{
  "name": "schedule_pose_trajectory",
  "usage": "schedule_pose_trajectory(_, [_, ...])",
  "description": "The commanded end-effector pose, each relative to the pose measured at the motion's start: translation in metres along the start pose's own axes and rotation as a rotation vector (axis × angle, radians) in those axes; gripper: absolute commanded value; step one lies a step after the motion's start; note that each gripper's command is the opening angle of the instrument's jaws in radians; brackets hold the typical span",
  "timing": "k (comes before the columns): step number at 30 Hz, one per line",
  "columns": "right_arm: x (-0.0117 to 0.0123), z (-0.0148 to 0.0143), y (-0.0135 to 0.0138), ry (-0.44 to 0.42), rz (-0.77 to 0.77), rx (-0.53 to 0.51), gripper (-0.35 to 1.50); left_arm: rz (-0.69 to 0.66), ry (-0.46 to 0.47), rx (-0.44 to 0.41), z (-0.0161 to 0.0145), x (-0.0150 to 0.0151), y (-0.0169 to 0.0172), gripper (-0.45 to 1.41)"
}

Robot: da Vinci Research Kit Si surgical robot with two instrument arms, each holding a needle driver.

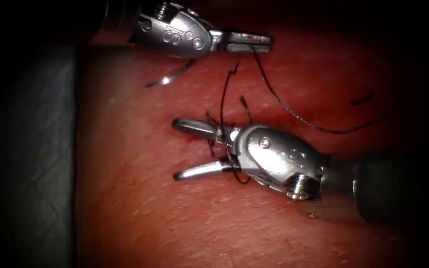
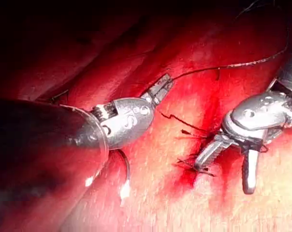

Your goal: Wound Closure

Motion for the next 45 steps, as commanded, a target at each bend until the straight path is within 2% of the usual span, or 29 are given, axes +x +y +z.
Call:
schedule_pose_trajectory(1, [-0.0008,0.0001,-0.0008,0.012,0.022,-0.001,0.68,0.001,0.002,-0.002,0.0004,-0.0008,0.0002,-0.45])
schedule_pose_trajectory(7, [-0.0004,-0.0012,-0.0008,0.085,0.099,0.006,0.66,-0.009,0.008,-0.008,-0.0004,-0.0015,0.0008,-0.45])
schedule_pose_trajectory(9, [-0.0002,-0.0017,-0.0007,0.112,0.117,0.012,0.56,-0.005,0.008,-0.007,-0.0008,-0.0017,0.0011,-0.45])
schedule_pose_trajectory(11, [-0.0001,-0.0018,-0.0006,0.117,0.12,0.013,0.56,-0.004,0.01,-0.005,-0.001,-0.0018,0.0012,-0.45])
schedule_pose_trajectory(15, [0.0004,-0.0024,-0.0004,0.188,0.152,0.017,0.57,-0.004,0.012,-0.004,-0.0018,-0.0022,0.0016,-0.45])
schedule_pose_trajectory(18, [0.0007,-0.0027,-0.0003,0.216,0.157,0.037,0.37,-0.007,0.012,0.001,-0.002,-0.0027,0.0018,-0.45])
schedule_pose_trajectory(20, [0.0011,-0.0031,-0.0001,0.248,0.166,0.015,0.37,-0.012,0.015,0.004,-0.0023,-0.003,0.0024,-0.45])
schedule_pose_trajectory(28, [0.0029,-0.0043,0.0016,0.247,0.158,0.01,0.39,-0.023,0.015,-0.001,-0.0031,-0.003,0.0047,-0.45])
schedule_pose_trajectory(32, [0.0034,-0.0046,0.0024,0.219,0.152,-0.022,0.41,-0.036,0.022,0.006,-0.0038,-0.0026,0.0056,-0.45])
schedule_pose_trajectory(37, [0.0031,-0.0047,0.0026,0.151,0.129,-0.048,0.42,-0.038,0.023,0.013,-0.0042,-0.0018,0.0064,-0.45])
schedule_pose_trajectory(40, [0.0028,-0.005,0.0029,0.058,0.071,-0.07,0.42,-0.038,0.026,0.011,-0.0042,-0.0009,0.0076,-0.45])
schedule_pose_trajectory(45, [0.0029,-0.0057,0.0035,0.019,0.035,-0.138,0.42,-0.046,0.039,0.005,-0.0036,0.0002,0.0099,-0.45])
